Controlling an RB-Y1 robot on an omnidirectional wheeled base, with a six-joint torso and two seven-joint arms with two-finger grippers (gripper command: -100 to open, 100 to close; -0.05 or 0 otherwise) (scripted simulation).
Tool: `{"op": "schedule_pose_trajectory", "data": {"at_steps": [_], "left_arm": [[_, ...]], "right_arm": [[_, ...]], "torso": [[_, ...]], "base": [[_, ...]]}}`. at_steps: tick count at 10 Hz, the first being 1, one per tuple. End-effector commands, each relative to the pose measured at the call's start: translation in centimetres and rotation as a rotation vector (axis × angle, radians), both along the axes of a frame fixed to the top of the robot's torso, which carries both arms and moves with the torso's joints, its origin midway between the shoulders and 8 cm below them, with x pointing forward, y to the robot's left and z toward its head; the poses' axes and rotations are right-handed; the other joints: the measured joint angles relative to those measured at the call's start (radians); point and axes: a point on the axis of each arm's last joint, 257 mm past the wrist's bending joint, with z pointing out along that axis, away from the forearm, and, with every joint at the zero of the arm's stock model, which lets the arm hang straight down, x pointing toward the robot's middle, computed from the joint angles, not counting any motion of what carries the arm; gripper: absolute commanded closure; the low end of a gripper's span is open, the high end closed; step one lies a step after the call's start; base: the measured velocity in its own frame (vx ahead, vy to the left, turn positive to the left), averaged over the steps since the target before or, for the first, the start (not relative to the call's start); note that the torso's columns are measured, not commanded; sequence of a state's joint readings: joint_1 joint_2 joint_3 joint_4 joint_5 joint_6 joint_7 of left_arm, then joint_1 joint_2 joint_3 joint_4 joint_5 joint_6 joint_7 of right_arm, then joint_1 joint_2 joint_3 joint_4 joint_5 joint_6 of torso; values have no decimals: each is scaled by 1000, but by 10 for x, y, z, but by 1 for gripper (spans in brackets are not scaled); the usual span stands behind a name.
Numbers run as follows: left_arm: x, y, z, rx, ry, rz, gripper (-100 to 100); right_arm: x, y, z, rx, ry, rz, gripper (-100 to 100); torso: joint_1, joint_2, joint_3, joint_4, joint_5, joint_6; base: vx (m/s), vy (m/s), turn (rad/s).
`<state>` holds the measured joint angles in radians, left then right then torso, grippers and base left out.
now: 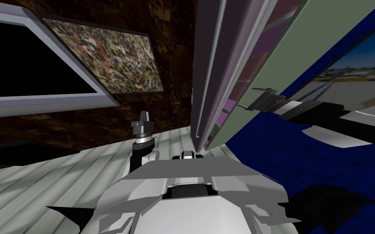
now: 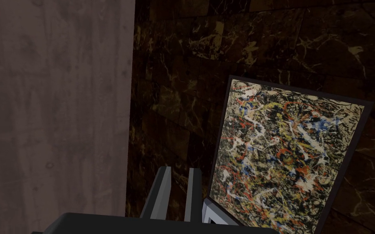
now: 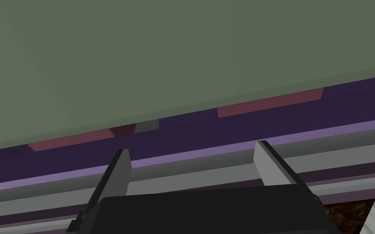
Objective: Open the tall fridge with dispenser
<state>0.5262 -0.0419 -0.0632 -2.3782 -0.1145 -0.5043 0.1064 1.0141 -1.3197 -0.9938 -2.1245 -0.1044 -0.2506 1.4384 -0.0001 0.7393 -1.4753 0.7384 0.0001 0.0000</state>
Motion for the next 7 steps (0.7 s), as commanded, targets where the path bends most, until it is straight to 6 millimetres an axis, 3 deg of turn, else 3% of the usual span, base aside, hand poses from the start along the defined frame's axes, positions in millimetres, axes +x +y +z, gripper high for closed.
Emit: {"op": "schedule_pose_trajectory", "data": {"at_steps": [1, 5, 7], "left_arm": [[0, 0, 0, 0, 0, 0, 0], [0, 0, 0, 0, 0, 0, 0], [0, 0, 0, 0, 0, 0, 0]], "right_arm": [[6, -17, 2, -66, -11, -41, -100], [13, -41, 7, -161, -25, -100, -100], [13, -42, 7, -159, -23, -103, -100]], "torso": [[1, -1, 0, 0, 0, 0], [-1, -1, 0, 0, -1, 0], [2, -5, -3, -2, 1, -3]], "base": [[18, 151, 135], [1, 139, 118], [1, 88, 50]]}}
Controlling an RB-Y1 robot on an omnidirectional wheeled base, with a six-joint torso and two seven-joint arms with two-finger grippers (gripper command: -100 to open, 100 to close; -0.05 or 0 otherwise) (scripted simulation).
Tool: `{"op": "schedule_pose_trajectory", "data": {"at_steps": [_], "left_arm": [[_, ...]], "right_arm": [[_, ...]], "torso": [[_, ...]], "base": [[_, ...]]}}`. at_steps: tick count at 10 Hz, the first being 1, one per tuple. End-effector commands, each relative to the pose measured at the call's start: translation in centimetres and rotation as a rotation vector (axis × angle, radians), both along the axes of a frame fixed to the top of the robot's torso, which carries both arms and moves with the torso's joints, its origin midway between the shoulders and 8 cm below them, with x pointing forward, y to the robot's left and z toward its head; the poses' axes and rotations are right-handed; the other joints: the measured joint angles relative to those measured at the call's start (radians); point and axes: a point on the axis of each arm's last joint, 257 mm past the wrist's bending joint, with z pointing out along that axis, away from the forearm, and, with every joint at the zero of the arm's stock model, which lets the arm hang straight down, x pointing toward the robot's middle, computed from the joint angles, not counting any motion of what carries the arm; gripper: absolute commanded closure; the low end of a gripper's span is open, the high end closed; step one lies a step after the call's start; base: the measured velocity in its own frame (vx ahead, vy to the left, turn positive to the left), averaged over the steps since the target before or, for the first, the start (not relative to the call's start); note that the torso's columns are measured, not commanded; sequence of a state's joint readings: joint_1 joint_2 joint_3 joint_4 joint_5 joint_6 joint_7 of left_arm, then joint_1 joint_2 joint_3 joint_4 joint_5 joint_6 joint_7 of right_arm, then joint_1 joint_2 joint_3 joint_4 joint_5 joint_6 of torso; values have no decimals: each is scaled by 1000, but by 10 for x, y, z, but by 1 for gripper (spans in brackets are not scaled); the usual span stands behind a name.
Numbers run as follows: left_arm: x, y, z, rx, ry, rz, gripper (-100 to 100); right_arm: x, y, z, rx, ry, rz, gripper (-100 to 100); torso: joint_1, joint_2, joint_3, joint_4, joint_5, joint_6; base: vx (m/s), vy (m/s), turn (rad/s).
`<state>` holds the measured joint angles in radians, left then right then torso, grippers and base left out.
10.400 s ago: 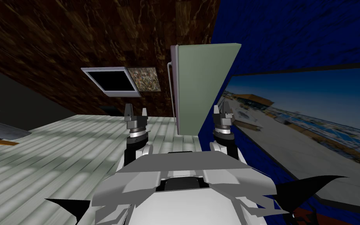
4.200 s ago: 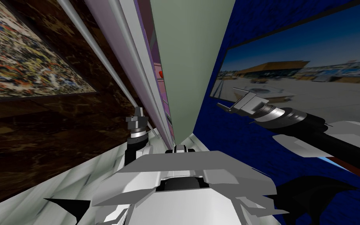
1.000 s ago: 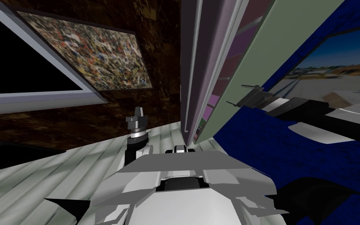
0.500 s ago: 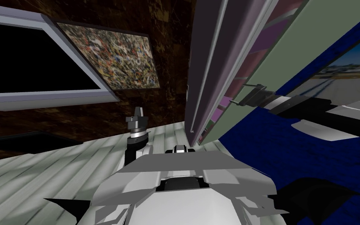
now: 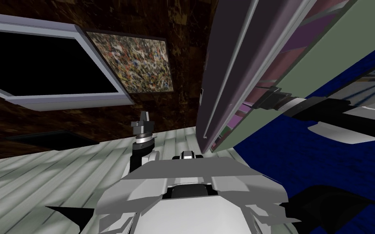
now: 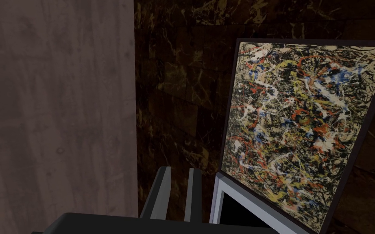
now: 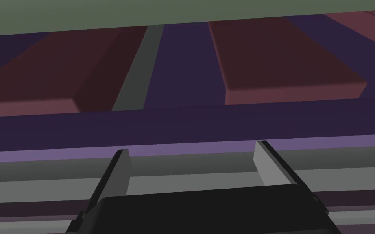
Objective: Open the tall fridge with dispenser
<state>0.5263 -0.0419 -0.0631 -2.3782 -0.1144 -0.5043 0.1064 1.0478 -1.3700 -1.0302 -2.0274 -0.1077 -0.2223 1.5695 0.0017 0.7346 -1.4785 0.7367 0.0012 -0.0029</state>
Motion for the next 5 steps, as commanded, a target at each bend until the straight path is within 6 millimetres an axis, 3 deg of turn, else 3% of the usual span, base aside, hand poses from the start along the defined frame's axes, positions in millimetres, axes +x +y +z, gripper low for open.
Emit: {"op": "schedule_pose_trajectory", "data": {"at_steps": [1, 2, 3, 5], "left_arm": [[0, 0, 0, 0, 0, 0, 0], [0, 0, 0, 0, 0, 0, 0], [0, 0, 0, 0, 0, 0, 0], [0, 0, 0, 0, 0, 0, 0]], "right_arm": [[6, 3, 7, -6, -1, 0, -100], [3, 3, 4, -6, -1, 2, -100], [4, 3, 5, -6, -1, 0, 100], [6, -17, 6, -7, -1, -56, 100]], "torso": [[-4, 0, 0, 0, -2, 2], [-5, -2, -1, 0, -2, 2], [-4, 2, 1, 0, -2, 3], [4, 5, 4, 2, 0, 3]], "base": [[76, 31, -24], [50, 19, -4], [8, 4, 2], [47, 192, -42]]}}
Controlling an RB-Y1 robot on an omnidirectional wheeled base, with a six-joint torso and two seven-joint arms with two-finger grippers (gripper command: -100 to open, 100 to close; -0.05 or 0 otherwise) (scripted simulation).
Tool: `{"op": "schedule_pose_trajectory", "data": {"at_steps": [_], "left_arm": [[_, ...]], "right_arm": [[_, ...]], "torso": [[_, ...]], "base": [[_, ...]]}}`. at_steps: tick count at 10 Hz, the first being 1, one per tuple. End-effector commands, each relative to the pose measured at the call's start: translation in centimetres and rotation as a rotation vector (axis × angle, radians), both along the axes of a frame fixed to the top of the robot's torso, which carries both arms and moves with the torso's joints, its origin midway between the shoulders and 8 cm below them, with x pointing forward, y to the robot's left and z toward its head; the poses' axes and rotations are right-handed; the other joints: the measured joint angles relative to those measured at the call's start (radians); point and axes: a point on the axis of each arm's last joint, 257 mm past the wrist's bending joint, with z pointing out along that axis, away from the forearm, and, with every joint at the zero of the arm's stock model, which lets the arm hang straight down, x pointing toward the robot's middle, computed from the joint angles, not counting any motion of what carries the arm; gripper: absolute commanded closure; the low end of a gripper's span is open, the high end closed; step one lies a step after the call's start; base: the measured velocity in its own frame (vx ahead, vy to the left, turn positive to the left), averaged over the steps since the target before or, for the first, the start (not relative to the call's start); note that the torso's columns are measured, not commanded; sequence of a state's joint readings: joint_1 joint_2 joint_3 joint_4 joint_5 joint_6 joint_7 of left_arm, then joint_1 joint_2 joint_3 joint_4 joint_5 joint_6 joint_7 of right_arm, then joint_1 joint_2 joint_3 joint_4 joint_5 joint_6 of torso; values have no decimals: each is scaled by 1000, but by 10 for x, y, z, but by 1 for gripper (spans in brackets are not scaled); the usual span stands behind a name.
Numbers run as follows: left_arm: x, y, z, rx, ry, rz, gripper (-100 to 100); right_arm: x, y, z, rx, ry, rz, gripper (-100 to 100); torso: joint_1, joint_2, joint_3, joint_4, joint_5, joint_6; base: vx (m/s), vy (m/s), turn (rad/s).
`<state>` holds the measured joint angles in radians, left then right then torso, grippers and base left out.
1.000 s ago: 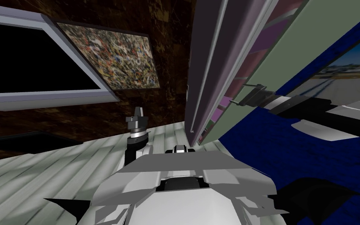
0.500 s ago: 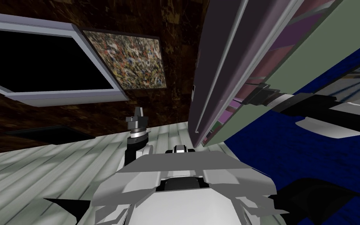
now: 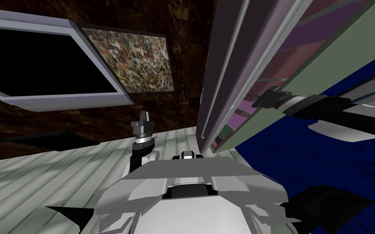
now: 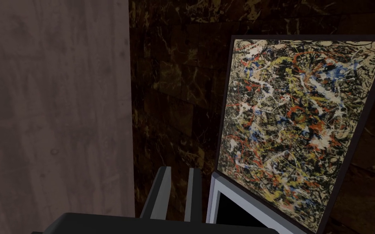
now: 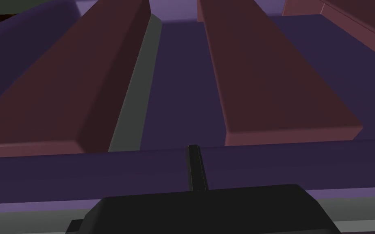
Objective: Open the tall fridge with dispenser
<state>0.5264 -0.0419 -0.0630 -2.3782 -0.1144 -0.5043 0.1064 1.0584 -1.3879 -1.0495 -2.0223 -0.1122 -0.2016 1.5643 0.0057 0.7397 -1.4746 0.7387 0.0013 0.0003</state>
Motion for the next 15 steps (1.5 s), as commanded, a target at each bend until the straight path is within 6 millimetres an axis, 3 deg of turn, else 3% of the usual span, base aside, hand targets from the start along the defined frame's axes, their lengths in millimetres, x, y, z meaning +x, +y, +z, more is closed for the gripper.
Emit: {"op": "schedule_pose_trajectory", "data": {"at_steps": [1, 10, 12, 13, 14, 15], "left_arm": [[0, 0, 0, 0, 0, 0, 0], [0, 0, 0, 0, 0, 0, 0], [0, 0, 0, 0, 0, 0, 0], [0, 0, 0, 0, 0, 0, 0], [0, 0, 0, 0, 0, 0, 0], [0, 0, 0, 0, 0, 0, 0]], "right_arm": [[2, -15, 1, 0, 0, -43, 100], [1, -87, 8, -3, -6, -242, 100], [0, -97, 9, -3, -8, -271, 100], [2, -91, 9, -3, -7, -254, 100], [9, -90, 32, -21, -43, -262, -100], [13, -89, 46, -32, -67, -265, -100]], "torso": [[6, -2, -1, -1, 3, 0], [-7, 0, 0, 0, -2, 0], [-7, -1, -1, -1, -1, -1], [-7, -1, -1, -1, -2, 0], [-13, -1, -1, 0, -3, 0], [-17, -1, -1, 0, -5, 0]], "base": [[36, 250, -28], [50, 282, -34], [24, 255, -25], [5, 124, -15], [10, 6, -74], [21, -35, -96]]}}
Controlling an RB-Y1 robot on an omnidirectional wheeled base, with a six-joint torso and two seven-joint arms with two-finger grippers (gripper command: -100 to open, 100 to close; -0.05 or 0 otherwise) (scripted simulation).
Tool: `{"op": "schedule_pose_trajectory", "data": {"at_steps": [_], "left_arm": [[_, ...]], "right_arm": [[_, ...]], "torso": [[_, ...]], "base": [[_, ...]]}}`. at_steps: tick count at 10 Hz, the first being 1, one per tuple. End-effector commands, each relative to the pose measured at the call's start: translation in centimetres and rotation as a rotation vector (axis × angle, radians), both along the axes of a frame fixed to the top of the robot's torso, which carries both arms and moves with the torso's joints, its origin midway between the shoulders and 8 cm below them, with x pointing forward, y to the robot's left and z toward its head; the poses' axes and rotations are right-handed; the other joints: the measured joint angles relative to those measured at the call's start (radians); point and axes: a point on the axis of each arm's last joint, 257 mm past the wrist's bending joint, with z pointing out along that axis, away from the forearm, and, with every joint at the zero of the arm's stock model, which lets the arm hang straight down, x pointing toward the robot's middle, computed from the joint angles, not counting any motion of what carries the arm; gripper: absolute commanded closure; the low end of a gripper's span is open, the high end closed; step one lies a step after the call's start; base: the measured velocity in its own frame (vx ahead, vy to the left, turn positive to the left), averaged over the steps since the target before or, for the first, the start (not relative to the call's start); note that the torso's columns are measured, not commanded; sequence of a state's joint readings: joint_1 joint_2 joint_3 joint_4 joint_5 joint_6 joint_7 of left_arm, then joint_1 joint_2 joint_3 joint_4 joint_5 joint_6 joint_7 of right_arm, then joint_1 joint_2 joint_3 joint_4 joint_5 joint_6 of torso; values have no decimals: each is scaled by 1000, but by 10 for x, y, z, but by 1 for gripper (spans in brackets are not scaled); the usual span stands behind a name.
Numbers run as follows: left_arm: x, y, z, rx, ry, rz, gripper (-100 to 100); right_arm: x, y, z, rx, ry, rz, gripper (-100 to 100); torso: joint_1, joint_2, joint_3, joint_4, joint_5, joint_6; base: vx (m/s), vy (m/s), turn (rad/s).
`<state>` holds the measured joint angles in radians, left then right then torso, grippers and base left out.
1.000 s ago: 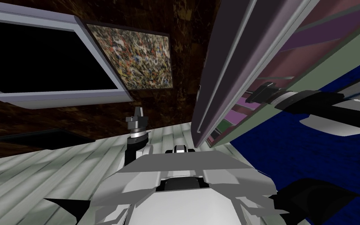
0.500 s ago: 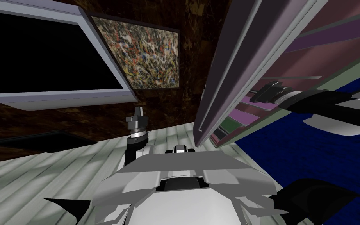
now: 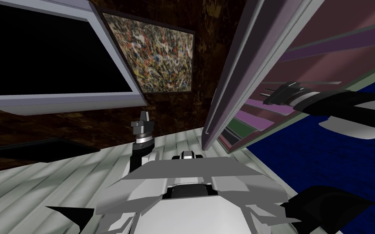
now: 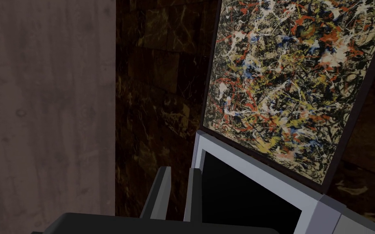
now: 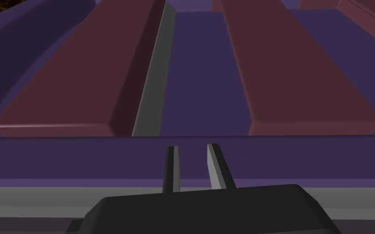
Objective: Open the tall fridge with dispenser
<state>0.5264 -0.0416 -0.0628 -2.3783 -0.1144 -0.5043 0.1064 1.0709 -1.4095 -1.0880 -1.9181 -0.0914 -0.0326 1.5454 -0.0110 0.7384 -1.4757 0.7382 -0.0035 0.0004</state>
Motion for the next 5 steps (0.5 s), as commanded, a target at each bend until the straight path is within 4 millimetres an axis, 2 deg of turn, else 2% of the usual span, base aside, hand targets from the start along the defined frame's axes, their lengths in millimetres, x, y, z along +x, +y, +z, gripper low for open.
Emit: {"op": "schedule_pose_trajectory", "data": {"at_steps": [1, 3, 5], "left_arm": [[0, 0, 0, 0, 0, 0, 0], [0, 0, 0, 0, 0, 0, 0], [0, 0, 0, 0, 0, 0, 0]], "right_arm": [[14, 2, 44, -41, -65, -13, -100], [23, 9, 86, -74, -128, -23, -100], [27, 15, 138, -102, -209, -44, -100]], "torso": [[2, -1, -1, 0, 0, 0], [10, -1, -1, -1, 3, -1], [12, 0, 0, 0, 4, 0]], "base": [[22, -58, -95], [31, -81, -101], [42, -81, -152]]}}
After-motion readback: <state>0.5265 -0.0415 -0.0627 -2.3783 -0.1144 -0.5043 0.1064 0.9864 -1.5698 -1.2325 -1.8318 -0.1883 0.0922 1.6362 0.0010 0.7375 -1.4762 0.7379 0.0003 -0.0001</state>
